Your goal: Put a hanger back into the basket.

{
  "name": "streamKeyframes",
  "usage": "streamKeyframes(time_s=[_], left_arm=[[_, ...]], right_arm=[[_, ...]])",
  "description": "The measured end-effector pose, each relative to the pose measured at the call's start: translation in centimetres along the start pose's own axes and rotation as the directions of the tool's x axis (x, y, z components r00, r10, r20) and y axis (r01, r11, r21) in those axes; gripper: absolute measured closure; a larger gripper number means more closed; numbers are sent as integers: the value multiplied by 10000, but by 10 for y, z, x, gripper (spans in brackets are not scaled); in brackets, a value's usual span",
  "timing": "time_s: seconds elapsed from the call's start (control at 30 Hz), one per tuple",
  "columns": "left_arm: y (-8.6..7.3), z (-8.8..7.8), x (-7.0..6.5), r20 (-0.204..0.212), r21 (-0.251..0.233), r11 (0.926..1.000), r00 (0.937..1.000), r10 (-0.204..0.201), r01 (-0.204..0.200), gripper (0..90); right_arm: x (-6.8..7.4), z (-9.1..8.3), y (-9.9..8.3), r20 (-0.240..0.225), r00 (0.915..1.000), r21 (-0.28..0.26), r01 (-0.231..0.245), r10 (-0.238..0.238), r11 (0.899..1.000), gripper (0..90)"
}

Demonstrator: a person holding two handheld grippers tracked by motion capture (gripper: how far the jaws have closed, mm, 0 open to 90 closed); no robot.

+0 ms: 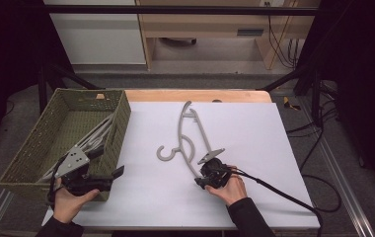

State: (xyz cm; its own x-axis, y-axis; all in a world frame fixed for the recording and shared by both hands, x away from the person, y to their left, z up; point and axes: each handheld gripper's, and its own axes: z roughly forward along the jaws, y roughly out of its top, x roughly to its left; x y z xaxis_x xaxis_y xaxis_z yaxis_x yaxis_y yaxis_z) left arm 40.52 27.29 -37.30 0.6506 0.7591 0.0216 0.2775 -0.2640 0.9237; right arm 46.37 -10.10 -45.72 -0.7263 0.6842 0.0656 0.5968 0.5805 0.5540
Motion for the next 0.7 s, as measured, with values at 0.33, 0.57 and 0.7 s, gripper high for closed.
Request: streamKeyframes(time_s=[0.33,0.57,0.7], left_arm=[[0,1,-1,52,76,10000,10000,54,-55,86],[0,2,-2,83,63,10000,10000,47,-47,89],[-1,3,-4,111,138,9998,9999,120,-122,88]], right_arm=[[1,4,-2,163,9996,122,-248,246,9996,792],[-10,-8,-15,195,9993,550,-331,321,9979,818],[-10,-9,-18,242,9996,487,-123,111,9987,796]])
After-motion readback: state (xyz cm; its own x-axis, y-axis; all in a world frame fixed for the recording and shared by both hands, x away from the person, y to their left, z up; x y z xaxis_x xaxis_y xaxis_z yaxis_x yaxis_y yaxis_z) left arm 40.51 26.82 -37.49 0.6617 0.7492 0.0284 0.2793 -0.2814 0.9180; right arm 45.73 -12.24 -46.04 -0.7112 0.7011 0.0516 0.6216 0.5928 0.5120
